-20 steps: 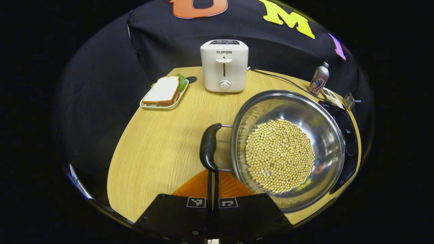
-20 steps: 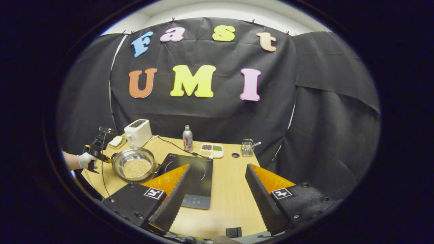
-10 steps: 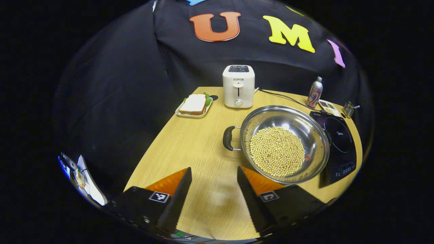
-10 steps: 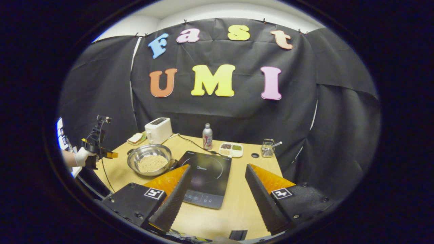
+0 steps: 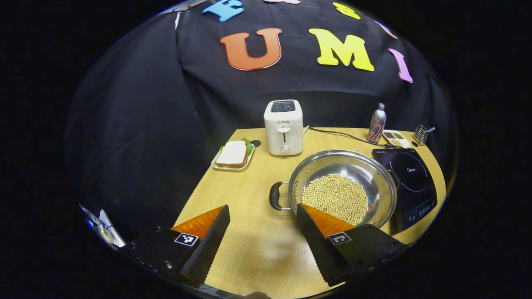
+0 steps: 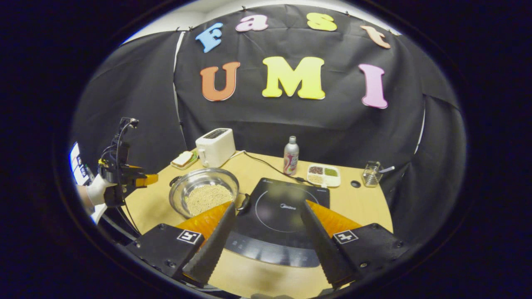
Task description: First push the handle of the pot to place it horizontally, then grasp the pot with both hands and set it on the induction cooktop.
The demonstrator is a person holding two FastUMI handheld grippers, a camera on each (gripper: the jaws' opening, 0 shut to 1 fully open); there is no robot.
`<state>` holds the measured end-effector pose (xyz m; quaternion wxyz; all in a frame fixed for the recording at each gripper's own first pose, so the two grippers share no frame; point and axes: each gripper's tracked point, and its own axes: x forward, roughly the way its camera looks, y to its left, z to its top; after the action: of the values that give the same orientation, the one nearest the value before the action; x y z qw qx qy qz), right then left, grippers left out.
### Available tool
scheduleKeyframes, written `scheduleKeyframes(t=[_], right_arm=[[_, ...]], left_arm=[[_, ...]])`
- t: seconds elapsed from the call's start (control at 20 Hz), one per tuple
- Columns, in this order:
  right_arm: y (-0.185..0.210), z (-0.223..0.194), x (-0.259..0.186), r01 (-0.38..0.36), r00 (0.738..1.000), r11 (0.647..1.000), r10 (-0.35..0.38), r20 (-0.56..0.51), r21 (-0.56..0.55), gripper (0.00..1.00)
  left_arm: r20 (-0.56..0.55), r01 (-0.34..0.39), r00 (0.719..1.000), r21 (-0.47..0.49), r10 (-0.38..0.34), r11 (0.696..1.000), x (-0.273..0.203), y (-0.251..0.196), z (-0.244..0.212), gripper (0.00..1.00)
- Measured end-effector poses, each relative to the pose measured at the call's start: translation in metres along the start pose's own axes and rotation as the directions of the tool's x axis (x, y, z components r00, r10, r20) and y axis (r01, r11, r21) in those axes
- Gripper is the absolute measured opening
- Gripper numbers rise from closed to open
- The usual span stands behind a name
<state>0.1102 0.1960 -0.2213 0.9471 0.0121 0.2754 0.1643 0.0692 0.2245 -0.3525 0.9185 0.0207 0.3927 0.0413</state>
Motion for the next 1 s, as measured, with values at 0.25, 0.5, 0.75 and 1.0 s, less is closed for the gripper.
scheduleKeyframes(t=[0.25, 0.5, 0.75, 1.0], right_arm=[[0.054, -0.027, 0.104, -0.011, 0.989, 0.998, 0.02, -0.145, 0.069, 0.98], [0.06, -0.065, 0.168, 0.034, 0.954, 0.997, -0.009, -0.301, 0.076, 0.98], [0.065, -0.084, 0.201, 0.05, 0.92, 0.994, -0.007, -0.391, 0.102, 0.94], [0.067, -0.092, 0.213, 0.092, 0.906, 0.991, -0.044, -0.42, 0.095, 0.8]], left_arm=[[-0.05, 0.077, 0.996, 0.005, -0.077, 0.997, 0.063, -0.012, 0.002, 0.97], [-0.12, 0.109, 0.987, 0.006, -0.108, 0.994, 0.106, -0.02, -0.012, 0.97], [-0.195, 0.129, 0.973, 0.023, -0.122, 0.991, 0.127, -0.022, -0.03, 0.97], [-0.229, 0.176, 0.958, 0.005, -0.17, 0.984, 0.135, -0.036, -0.034, 0.89]])
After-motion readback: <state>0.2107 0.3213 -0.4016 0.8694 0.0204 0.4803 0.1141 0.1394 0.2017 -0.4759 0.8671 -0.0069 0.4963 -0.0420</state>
